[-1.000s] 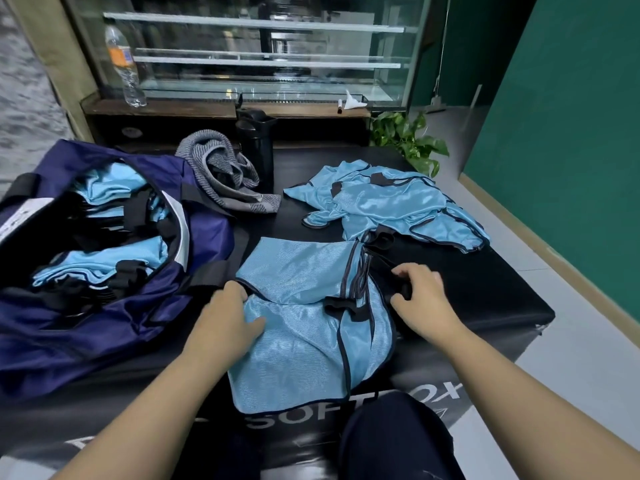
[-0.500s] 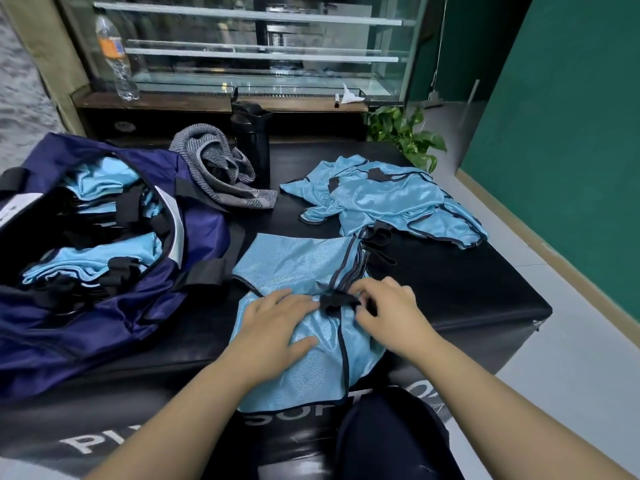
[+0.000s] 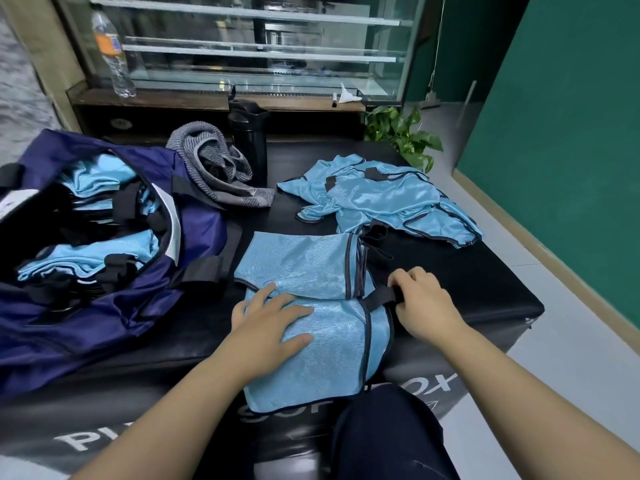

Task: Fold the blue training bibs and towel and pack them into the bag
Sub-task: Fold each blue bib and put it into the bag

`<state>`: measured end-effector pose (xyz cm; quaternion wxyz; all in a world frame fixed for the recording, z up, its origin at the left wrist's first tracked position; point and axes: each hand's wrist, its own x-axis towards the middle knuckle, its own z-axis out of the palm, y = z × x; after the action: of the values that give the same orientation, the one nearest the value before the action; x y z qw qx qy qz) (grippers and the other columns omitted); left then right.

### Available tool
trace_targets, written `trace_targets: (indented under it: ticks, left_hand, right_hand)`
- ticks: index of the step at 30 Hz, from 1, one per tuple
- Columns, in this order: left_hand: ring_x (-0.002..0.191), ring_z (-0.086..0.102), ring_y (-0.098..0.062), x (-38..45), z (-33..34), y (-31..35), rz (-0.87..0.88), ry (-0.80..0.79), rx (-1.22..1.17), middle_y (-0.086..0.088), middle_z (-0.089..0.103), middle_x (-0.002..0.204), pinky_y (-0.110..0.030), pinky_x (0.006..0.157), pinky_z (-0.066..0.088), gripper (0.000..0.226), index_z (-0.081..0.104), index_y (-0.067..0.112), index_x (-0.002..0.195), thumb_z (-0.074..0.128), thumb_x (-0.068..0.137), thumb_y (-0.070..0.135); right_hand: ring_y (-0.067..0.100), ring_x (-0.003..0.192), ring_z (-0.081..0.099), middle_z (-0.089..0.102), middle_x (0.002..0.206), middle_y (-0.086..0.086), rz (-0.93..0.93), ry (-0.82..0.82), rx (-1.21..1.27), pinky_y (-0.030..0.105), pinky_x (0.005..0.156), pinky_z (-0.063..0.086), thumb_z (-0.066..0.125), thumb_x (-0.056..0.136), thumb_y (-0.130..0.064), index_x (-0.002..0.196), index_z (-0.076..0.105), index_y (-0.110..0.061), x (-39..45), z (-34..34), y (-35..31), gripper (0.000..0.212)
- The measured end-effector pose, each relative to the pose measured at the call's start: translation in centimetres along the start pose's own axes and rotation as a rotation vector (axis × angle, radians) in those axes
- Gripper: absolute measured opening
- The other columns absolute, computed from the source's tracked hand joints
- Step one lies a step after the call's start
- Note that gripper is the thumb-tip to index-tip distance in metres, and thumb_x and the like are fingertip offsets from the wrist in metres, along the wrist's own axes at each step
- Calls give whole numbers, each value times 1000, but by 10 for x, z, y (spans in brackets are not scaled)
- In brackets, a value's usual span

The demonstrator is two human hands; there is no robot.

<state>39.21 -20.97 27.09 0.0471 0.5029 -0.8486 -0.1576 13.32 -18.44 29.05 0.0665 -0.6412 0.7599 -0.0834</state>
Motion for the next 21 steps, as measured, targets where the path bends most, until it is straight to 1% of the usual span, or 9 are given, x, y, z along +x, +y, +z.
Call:
trace_targets:
  ticks: [2, 4, 6, 8, 10, 14, 17, 19, 21]
  left_hand:
    - [145, -6, -11, 0, 1, 2, -3, 18, -1, 23, 26, 147, -45, 116, -3, 42, 38, 51, 135, 38, 93, 59]
    - [145, -5, -11, 3, 3, 3, -3, 59, -18, 24, 31, 142, -45, 115, -7, 37, 44, 48, 131, 34, 96, 56]
    - [144, -3, -9, 8, 4, 4, 13, 96, -30, 25, 36, 135, -42, 114, -10, 33, 49, 45, 125, 32, 98, 51]
    - [144, -1, -8, 12, 7, 2, 29, 119, -55, 25, 38, 130, -40, 113, -10, 28, 53, 42, 119, 33, 100, 46]
    - [143, 0, -7, 14, 11, -1, 29, 134, -106, 24, 38, 126, -39, 114, -9, 25, 52, 40, 117, 34, 100, 43]
    - [143, -3, -8, 13, 14, -6, 63, 138, -51, 22, 35, 130, -41, 115, -8, 45, 42, 45, 128, 18, 93, 59]
    - [144, -5, -9, 14, 13, -7, 59, 126, -70, 22, 34, 132, -42, 115, -8, 35, 39, 45, 134, 33, 100, 46]
    - [142, 5, -9, 15, 14, -9, 90, 170, -122, 21, 36, 126, -44, 116, -4, 30, 46, 41, 128, 40, 99, 40]
    - [127, 33, -14, 17, 17, -14, 111, 313, -179, 15, 39, 115, -50, 112, 16, 21, 54, 31, 116, 54, 95, 28]
  right_hand:
    - [22, 112, 35, 40, 130, -5, -105, 17, 0, 33, 83, 30, 46, 81, -5, 123, 45, -25, -3, -3, -5, 46]
    - [16, 120, 29, 39, 133, -14, -232, -18, 35, 30, 89, 21, 45, 78, -3, 130, 42, -29, -6, -8, -11, 59]
    - [13, 122, 29, 47, 125, -14, -282, -77, 53, 29, 96, 16, 48, 82, -11, 127, 46, -29, -7, -10, -17, 49]
    - [12, 114, 36, 53, 104, -14, -247, -100, 73, 30, 99, 17, 50, 89, -32, 112, 54, -27, -8, -8, -20, 23]
    - [12, 102, 40, 50, 85, -16, -168, -131, 93, 31, 92, 22, 52, 91, -48, 96, 54, -26, -6, -6, -21, 22]
    - [14, 100, 51, 56, 85, -13, -22, -71, 223, 31, 83, 26, 55, 93, -27, 84, 49, -31, 2, -8, -9, 11]
    - [12, 97, 53, 57, 90, -14, 43, -66, 294, 31, 84, 28, 52, 94, -22, 83, 49, -34, 2, -9, -1, 17]
    - [13, 99, 51, 55, 92, -14, 49, -91, 248, 31, 83, 27, 52, 94, -23, 82, 51, -37, 4, -5, -1, 19]
    - [16, 107, 46, 51, 97, -11, 42, -63, 160, 31, 84, 28, 54, 94, -23, 90, 55, -37, 8, -4, -3, 14]
